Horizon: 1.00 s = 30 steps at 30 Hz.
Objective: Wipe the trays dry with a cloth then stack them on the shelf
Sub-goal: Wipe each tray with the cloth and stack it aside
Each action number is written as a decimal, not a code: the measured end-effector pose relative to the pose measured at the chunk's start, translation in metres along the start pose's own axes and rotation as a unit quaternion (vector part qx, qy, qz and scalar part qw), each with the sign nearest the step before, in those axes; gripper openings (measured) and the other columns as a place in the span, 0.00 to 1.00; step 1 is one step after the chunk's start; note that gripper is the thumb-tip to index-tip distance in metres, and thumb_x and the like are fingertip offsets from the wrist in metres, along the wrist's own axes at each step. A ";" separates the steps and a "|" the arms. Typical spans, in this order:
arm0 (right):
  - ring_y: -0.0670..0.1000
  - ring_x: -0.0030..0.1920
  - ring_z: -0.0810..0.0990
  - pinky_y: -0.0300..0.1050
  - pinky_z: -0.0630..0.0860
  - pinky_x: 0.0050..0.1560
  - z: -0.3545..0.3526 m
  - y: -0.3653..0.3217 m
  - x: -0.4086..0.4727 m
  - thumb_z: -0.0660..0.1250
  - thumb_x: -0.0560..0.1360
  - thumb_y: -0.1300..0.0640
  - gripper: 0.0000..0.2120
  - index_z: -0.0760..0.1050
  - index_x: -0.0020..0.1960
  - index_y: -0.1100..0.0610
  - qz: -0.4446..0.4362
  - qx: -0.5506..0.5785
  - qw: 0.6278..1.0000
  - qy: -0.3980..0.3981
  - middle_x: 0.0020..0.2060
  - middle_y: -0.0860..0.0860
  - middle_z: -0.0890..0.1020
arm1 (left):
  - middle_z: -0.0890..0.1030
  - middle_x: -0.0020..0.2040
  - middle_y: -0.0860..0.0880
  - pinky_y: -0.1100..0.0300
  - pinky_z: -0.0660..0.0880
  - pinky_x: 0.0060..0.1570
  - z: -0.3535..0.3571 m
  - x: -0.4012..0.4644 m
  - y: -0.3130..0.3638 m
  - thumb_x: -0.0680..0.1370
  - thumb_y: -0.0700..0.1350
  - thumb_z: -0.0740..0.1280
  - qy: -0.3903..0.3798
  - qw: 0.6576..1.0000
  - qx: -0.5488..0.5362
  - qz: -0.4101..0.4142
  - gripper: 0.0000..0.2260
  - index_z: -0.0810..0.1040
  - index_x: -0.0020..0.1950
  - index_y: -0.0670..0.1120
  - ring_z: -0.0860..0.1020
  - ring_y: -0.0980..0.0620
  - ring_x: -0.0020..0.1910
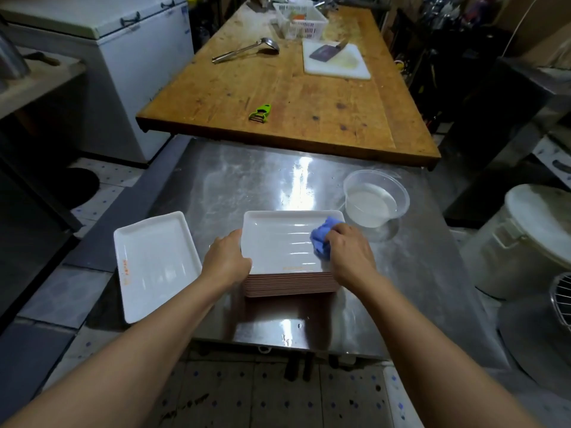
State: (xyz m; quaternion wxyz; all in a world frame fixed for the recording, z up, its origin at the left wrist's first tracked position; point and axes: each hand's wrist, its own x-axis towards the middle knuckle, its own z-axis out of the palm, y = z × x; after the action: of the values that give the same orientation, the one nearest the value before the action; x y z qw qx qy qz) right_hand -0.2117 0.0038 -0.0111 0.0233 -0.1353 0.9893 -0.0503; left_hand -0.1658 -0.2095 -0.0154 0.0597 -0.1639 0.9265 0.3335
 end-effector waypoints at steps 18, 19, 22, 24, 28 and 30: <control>0.56 0.57 0.67 0.43 0.62 0.50 0.006 -0.019 -0.030 0.60 0.71 0.66 0.24 0.73 0.64 0.50 -0.123 0.090 0.986 -0.073 0.68 0.47 0.68 | 0.78 0.57 0.42 0.52 0.74 0.52 0.004 0.000 0.000 0.72 0.39 0.64 0.012 0.998 0.060 -0.002 0.20 0.71 0.64 0.45 0.75 0.41 0.54; 0.56 0.57 0.67 0.44 0.62 0.50 0.002 -0.012 -0.033 0.59 0.71 0.67 0.24 0.73 0.64 0.50 -0.110 0.074 0.989 -0.069 0.68 0.48 0.68 | 0.78 0.56 0.41 0.51 0.74 0.53 0.004 0.000 0.000 0.72 0.39 0.64 0.012 0.998 0.063 -0.004 0.19 0.71 0.63 0.44 0.75 0.41 0.54; 0.55 0.59 0.66 0.46 0.63 0.54 -0.009 0.005 -0.044 0.59 0.72 0.67 0.23 0.71 0.65 0.51 -0.069 0.013 0.996 -0.045 0.67 0.49 0.67 | 0.77 0.56 0.41 0.50 0.74 0.54 0.005 -0.001 0.002 0.73 0.38 0.63 0.012 0.997 0.073 -0.007 0.18 0.71 0.63 0.44 0.75 0.41 0.55; 0.56 0.61 0.65 0.47 0.64 0.55 -0.012 0.009 -0.048 0.59 0.72 0.67 0.22 0.71 0.65 0.53 -0.053 -0.016 0.998 -0.041 0.66 0.51 0.67 | 0.76 0.57 0.40 0.51 0.74 0.54 0.005 -0.002 0.005 0.74 0.39 0.63 0.014 0.995 0.096 -0.009 0.18 0.70 0.64 0.44 0.74 0.40 0.55; 0.56 0.60 0.66 0.45 0.67 0.55 -0.015 0.011 -0.053 0.60 0.72 0.68 0.18 0.74 0.61 0.57 -0.005 0.007 1.000 0.008 0.63 0.53 0.70 | 0.69 0.61 0.41 0.49 0.70 0.57 0.008 -0.013 0.016 0.75 0.45 0.65 0.049 0.984 0.168 -0.020 0.22 0.65 0.67 0.46 0.73 0.40 0.59; 0.58 0.59 0.68 0.45 0.68 0.53 -0.019 0.017 -0.057 0.59 0.70 0.72 0.19 0.76 0.57 0.61 0.048 0.118 0.990 0.063 0.59 0.56 0.73 | 0.68 0.63 0.44 0.49 0.68 0.59 0.014 -0.019 0.020 0.76 0.51 0.66 0.085 0.976 0.195 0.045 0.24 0.64 0.69 0.48 0.70 0.44 0.61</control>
State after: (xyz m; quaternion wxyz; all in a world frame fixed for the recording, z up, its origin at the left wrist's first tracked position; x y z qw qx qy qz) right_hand -0.1626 0.0371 0.0076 -0.0214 -0.0808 0.9812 -0.1740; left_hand -0.1550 -0.1807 -0.0102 -0.0030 -0.1349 0.9818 0.1335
